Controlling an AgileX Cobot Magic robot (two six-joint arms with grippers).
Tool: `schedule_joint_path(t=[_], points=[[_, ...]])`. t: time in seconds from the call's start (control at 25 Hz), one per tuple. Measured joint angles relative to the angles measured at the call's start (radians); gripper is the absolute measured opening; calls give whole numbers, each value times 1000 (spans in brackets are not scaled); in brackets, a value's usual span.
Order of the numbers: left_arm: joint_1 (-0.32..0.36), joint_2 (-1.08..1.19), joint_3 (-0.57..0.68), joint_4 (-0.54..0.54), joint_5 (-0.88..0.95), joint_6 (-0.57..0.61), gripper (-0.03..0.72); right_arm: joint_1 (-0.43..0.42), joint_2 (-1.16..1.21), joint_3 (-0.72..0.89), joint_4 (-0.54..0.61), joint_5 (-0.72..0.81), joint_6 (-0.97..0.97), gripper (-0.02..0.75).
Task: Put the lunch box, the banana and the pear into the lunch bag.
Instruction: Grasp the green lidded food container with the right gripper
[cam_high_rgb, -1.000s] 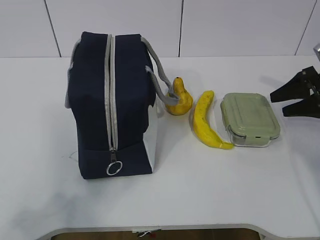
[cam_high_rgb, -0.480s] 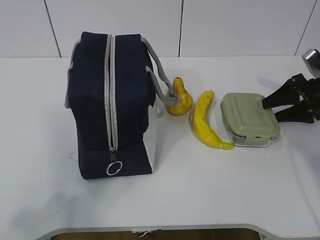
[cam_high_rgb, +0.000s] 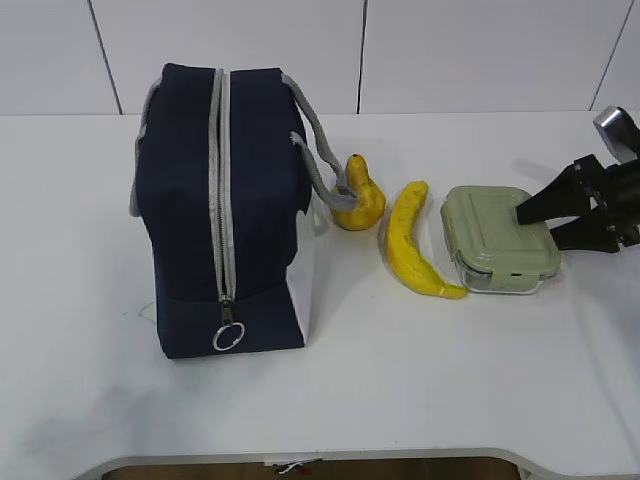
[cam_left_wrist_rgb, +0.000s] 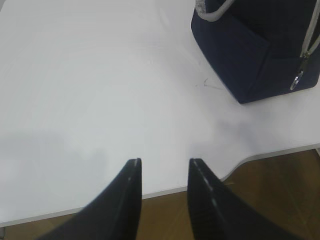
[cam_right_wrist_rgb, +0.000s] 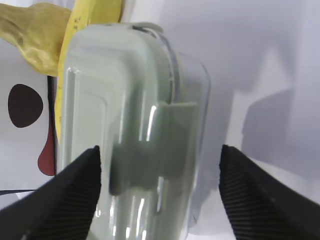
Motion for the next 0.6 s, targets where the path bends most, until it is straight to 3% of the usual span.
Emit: schedule_joint_path(t=[0.6], points=[[0, 0, 0, 0, 0, 0, 243, 35, 19, -1, 5, 0, 0, 581]])
